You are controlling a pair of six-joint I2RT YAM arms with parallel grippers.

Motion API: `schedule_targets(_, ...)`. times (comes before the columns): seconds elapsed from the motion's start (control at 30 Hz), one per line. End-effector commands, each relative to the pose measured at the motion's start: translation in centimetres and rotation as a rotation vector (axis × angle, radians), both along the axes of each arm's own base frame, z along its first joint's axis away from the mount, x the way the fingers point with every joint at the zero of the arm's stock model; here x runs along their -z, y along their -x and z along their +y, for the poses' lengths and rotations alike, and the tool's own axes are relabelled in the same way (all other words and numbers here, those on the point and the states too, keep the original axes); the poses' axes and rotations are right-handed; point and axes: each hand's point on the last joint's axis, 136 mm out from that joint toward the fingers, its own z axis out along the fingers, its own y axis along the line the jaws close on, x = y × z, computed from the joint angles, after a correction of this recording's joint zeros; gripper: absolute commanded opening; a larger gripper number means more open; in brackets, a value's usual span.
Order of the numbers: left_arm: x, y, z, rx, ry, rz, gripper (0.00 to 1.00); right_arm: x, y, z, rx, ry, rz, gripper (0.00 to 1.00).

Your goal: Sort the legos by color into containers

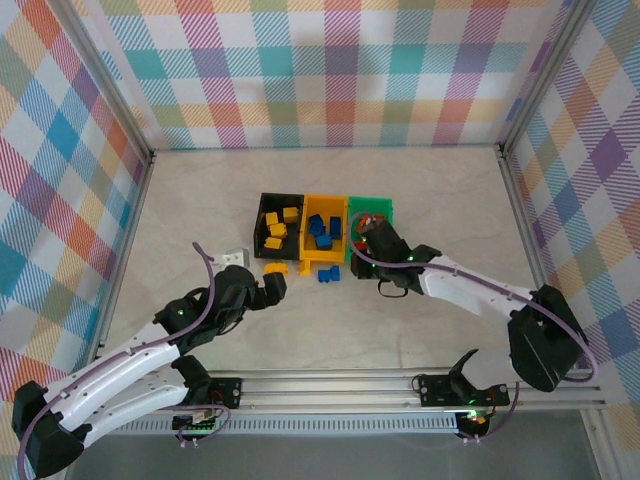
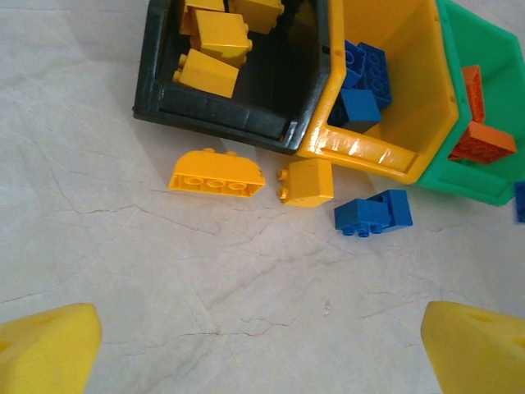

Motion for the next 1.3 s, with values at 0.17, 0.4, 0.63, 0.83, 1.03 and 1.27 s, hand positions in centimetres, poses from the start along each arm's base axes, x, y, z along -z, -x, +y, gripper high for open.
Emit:
schedule_targets(0.17, 1.0, 0.5, 0.5, -0.013, -0.021, 0.020, 1.00, -3.3, -6.5, 5.4, -0.066, 0.018, -0.078, 0.28)
schedule_targets(0.4, 1.3, 0.6, 0.4, -0.004, -0.020, 0.027, 1.00, -0.9, -11.8, 7.2, -0.020, 0.102, -0.053, 0.30)
schedule_targets(0.63, 1.0, 0.4, 0.2, 0.000, -0.010, 0.016, 1.00, -2.8, -13.7, 8.2, 0.004, 0.074, -0.106, 0.69)
schedule_targets(0.83, 0.3, 0.2, 0.2, 0.004, -0.006, -0.009, 1.00, -6.3, -10.7, 7.5, -0.023, -0.023, -0.146, 0.80)
schedule_targets(1.03, -0.5, 0.2, 0.6, -0.009, 0.004, -0.035, 1.00, -5.2, -4.3, 5.2, -0.041, -0.070, -0.107, 0.83)
schedule_targets(1.27, -0.1, 0.5, 1.1, -0.024, 0.006, -0.038, 1.00, -0.1, 1.4, 4.0, -0.064, -0.161, 0.010, 0.79)
